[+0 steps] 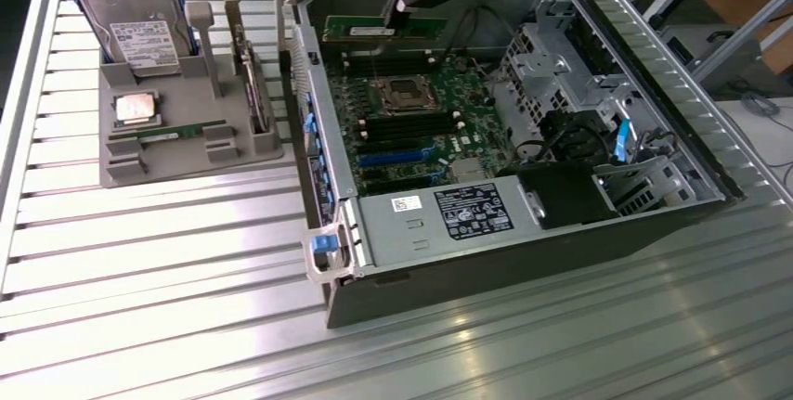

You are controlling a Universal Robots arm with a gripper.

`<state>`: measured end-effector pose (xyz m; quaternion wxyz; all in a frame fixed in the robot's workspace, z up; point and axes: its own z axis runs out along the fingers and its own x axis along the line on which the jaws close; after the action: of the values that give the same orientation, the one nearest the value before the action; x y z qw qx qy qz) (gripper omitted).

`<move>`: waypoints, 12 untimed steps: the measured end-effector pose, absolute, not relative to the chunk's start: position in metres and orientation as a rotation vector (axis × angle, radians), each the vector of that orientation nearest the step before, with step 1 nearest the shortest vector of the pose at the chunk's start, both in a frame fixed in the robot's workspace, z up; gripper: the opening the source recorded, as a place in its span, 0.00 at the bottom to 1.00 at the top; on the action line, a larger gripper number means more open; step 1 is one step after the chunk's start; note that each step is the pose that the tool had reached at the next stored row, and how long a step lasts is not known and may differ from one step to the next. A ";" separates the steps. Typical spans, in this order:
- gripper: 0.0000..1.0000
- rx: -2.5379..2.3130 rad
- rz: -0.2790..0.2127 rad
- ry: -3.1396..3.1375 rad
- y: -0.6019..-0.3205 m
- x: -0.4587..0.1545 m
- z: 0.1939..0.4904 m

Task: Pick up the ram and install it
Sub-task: 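Pick up the ram and move it above insertion slot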

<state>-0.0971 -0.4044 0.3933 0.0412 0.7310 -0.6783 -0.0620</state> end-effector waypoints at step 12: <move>0.13 2.235 -0.197 -2.074 -0.404 -0.083 0.393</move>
<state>-0.0825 -0.4044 0.3933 0.0433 0.7308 -0.6781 -0.0643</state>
